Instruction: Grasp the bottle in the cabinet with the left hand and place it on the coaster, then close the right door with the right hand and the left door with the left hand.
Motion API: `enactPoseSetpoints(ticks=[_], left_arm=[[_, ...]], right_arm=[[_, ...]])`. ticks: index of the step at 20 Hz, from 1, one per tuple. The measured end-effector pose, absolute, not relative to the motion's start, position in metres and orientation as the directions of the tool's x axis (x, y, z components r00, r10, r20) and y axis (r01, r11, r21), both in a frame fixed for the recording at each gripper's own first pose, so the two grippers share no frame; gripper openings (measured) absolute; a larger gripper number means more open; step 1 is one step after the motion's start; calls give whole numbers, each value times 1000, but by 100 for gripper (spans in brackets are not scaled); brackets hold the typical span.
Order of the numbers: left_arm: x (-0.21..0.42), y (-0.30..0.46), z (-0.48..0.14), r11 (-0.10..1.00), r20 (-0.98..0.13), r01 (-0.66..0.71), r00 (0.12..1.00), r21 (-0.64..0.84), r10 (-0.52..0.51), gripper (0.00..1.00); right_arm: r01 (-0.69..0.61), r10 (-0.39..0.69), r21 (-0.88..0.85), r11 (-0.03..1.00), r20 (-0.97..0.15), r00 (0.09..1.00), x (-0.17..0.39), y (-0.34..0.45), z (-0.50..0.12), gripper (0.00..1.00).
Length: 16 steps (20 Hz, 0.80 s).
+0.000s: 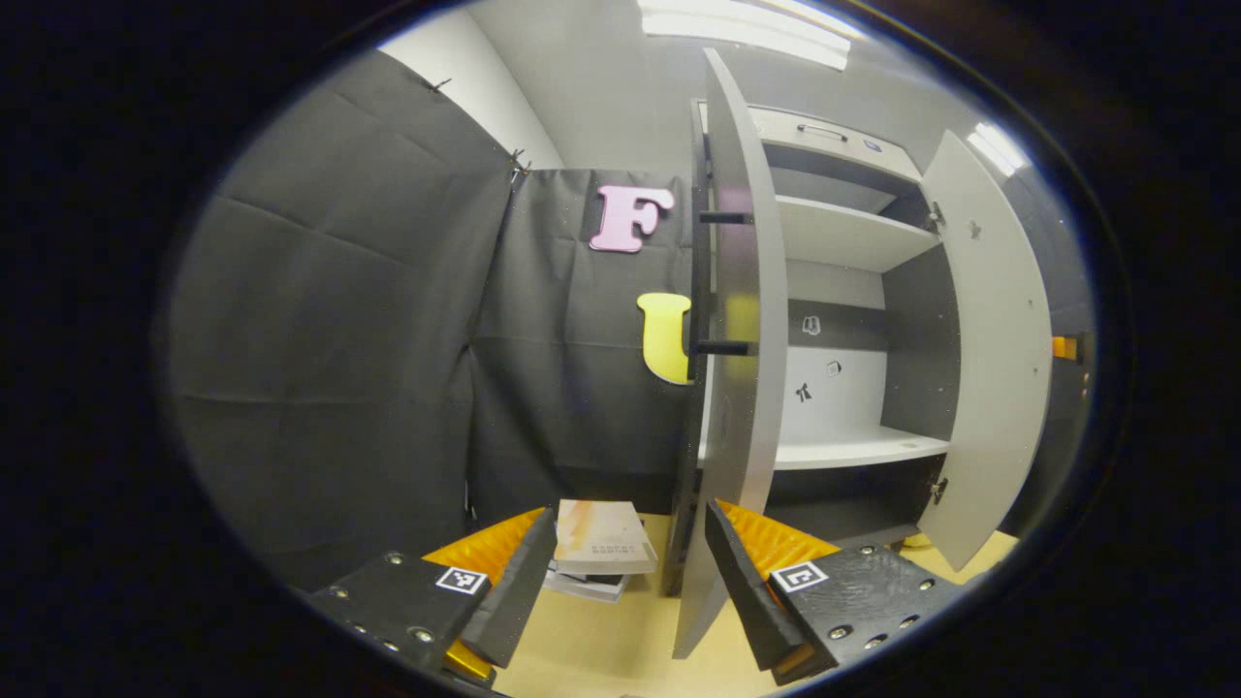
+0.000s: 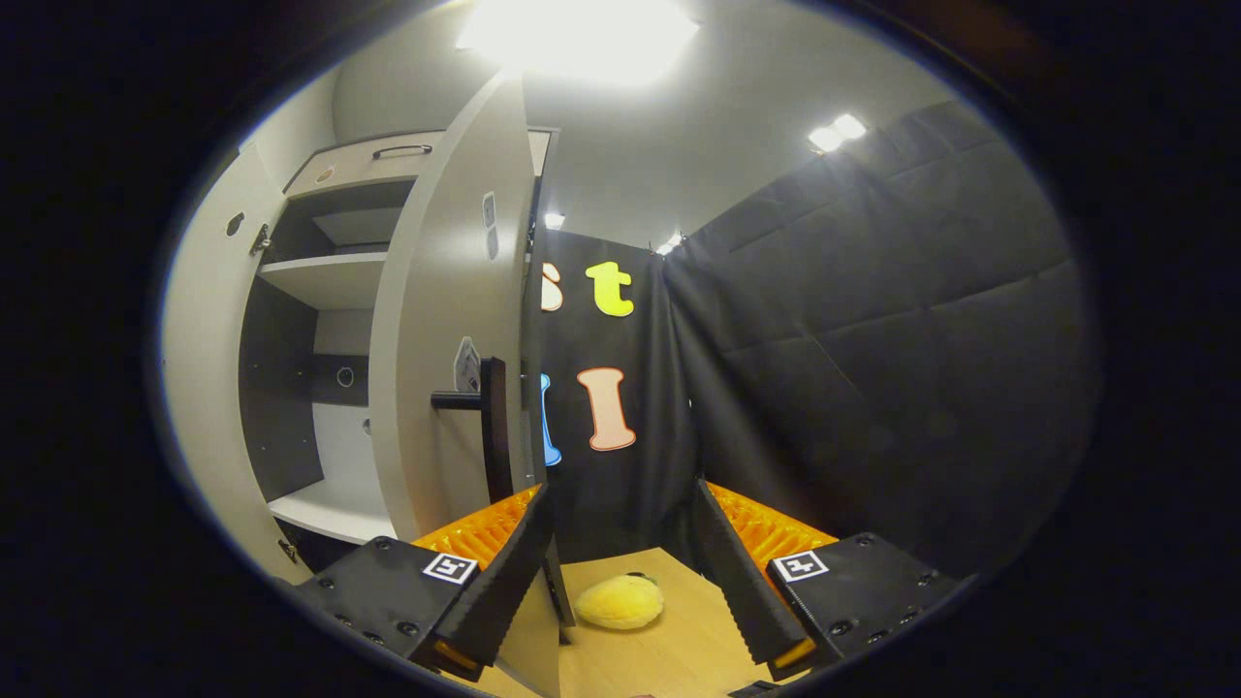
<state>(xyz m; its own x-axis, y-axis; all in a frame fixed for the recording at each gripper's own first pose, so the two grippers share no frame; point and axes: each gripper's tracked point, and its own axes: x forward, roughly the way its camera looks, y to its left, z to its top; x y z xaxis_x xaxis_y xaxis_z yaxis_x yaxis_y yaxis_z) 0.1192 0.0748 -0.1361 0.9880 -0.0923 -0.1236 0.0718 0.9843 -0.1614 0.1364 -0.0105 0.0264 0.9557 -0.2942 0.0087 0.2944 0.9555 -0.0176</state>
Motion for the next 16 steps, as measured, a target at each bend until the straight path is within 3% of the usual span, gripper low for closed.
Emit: enactPoseSetpoints(ticks=[2,3,16], left_arm=[[123,79,-140,984,-128,77,987,-163,-98,90],[126,81,-142,984,-129,78,987,-163,-99,97],[113,129,-143,988,-135,22,990,-153,-43,96]], right_arm=[[281,-281,-26,959,12,960,137,0,25,95],[274,-273,-31,961,13,962,138,7,25,92],[119,-119,-22,993,14,993,169,89,20,95]])
